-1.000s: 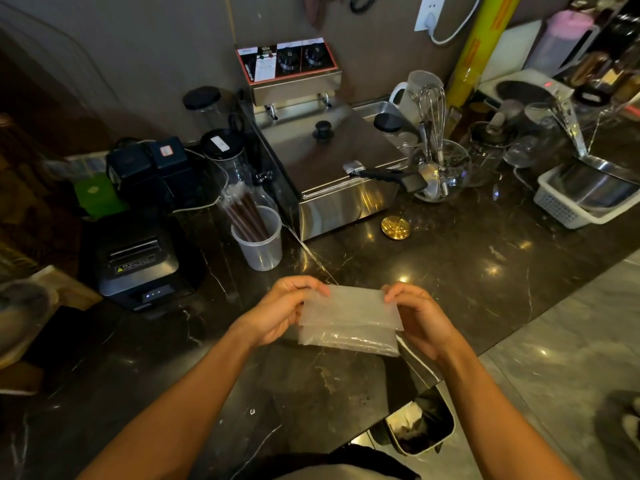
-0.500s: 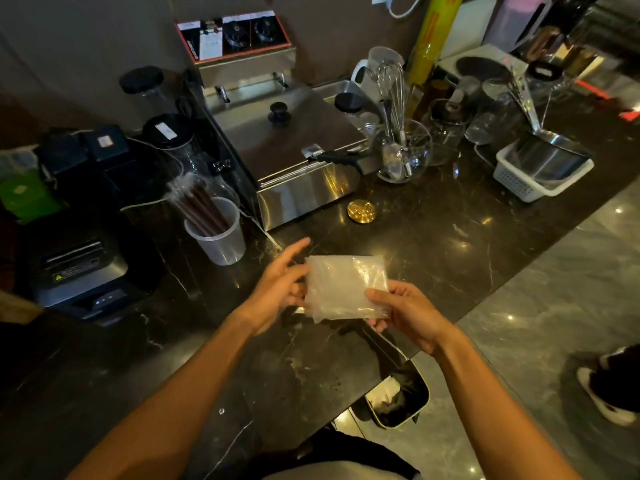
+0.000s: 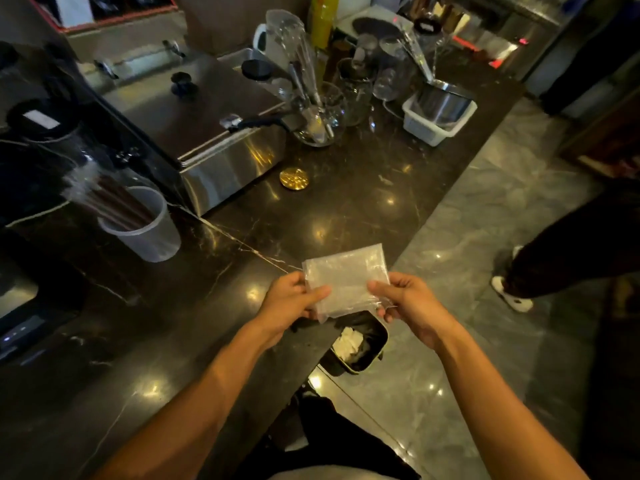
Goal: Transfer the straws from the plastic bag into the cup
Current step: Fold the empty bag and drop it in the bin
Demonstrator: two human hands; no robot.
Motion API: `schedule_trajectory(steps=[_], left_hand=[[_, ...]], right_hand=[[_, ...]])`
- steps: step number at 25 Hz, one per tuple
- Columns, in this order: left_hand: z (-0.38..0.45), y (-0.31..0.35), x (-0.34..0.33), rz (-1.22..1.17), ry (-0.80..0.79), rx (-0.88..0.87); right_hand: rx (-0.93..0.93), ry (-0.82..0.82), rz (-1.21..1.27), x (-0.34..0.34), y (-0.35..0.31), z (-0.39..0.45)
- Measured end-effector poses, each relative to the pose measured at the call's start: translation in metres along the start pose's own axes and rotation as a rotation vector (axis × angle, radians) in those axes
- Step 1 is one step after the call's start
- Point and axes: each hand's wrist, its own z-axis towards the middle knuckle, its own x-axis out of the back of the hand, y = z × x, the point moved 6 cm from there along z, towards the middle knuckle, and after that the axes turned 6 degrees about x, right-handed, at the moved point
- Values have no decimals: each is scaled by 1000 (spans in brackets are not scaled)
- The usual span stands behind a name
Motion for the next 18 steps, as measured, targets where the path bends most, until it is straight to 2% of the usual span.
schedule_trajectory(steps=[5, 10, 15, 18], left_hand=[[8, -23, -60, 79, 29, 16], [27, -54, -128, 121, -70, 120], [78, -117, -179, 229, -14, 300], [116, -165, -201, 219, 70, 445]], right_hand=[[-29, 233, 218, 56, 47, -51], [-62, 449, 267, 115, 94, -76], [-217, 524, 277, 173, 158, -60], [-322, 511, 250, 208, 208, -30]])
